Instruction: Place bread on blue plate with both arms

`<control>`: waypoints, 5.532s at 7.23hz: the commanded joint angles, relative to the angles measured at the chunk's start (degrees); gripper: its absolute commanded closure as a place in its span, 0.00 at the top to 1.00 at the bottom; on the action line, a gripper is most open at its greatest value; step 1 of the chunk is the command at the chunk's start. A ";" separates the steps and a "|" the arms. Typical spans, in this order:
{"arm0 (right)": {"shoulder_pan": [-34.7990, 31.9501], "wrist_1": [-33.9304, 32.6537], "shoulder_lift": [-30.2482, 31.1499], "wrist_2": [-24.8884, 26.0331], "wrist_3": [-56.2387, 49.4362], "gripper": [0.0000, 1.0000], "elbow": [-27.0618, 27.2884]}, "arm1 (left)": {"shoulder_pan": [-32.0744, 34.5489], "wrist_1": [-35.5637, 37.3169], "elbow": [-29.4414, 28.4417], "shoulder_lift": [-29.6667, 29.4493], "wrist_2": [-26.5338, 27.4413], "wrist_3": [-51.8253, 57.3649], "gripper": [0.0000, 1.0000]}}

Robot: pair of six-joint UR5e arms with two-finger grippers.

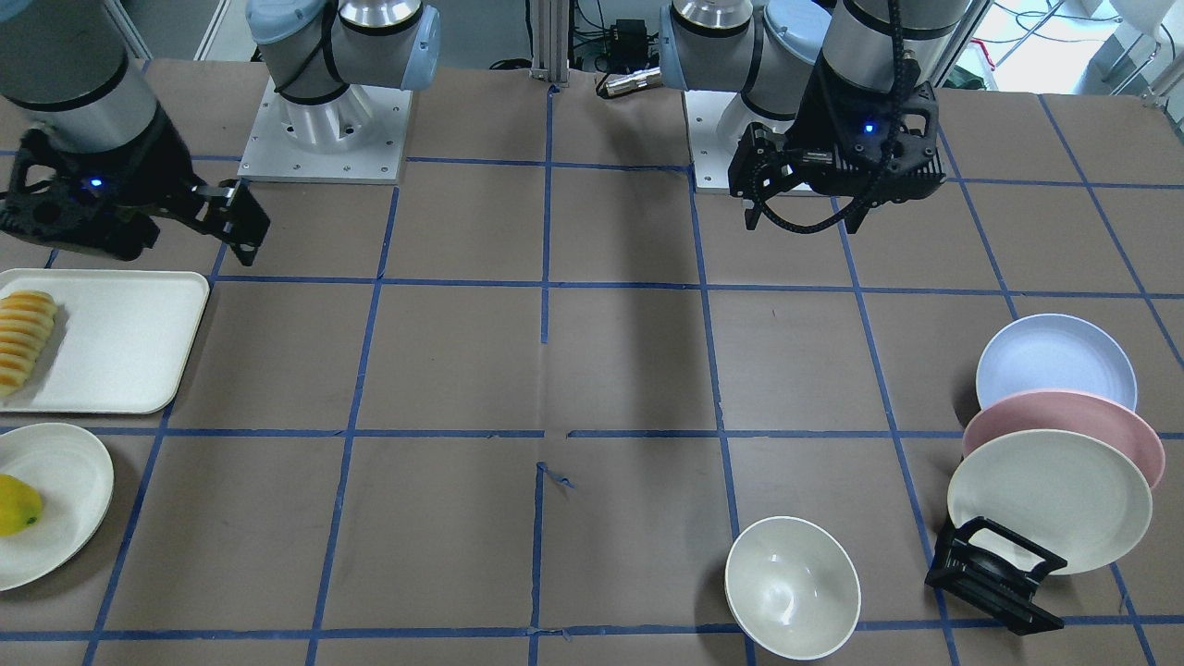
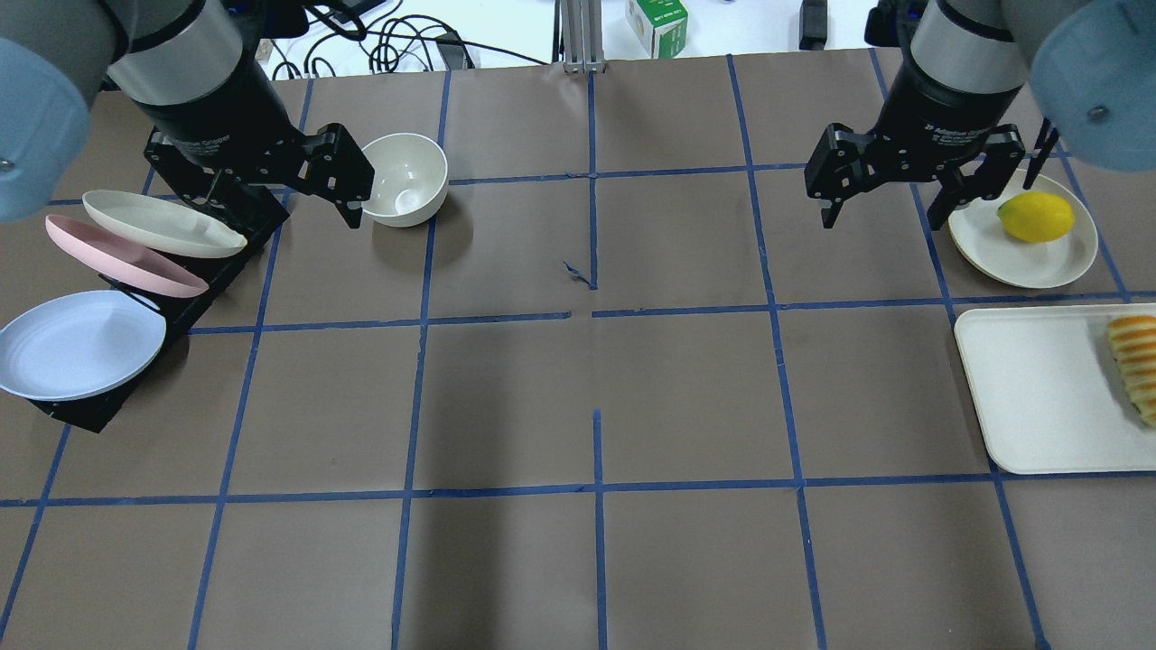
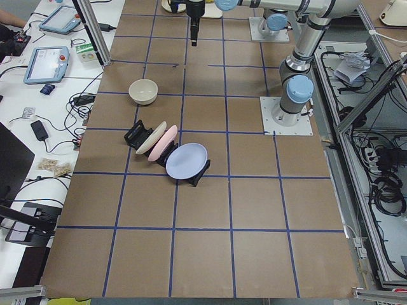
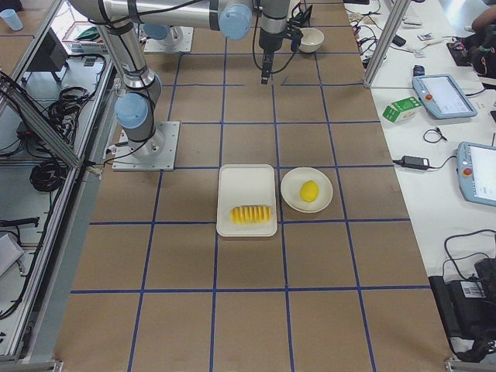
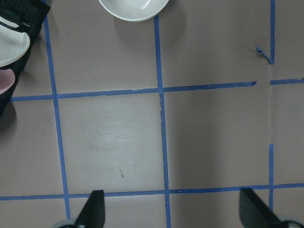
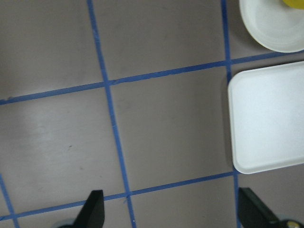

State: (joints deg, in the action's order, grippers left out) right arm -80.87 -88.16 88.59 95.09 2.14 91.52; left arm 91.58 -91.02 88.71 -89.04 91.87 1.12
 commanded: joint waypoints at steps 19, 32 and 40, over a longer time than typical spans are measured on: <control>40.17 -32.52 -22.24 -5.70 -54.79 0.00 13.25 | -48.34 32.14 13.33 -20.21 8.94 -4.46 0.77; 6.64 5.37 -9.41 -4.55 -10.19 0.00 -12.76 | -49.22 29.87 12.89 -20.13 8.15 -9.71 0.06; -7.45 2.30 -10.20 -8.51 10.23 0.00 -13.73 | -48.96 17.59 6.06 -13.20 10.59 -7.30 0.00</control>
State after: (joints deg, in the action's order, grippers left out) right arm -86.81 -85.24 78.49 87.08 9.93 77.79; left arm 42.63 -68.36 97.32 -104.67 101.17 -8.18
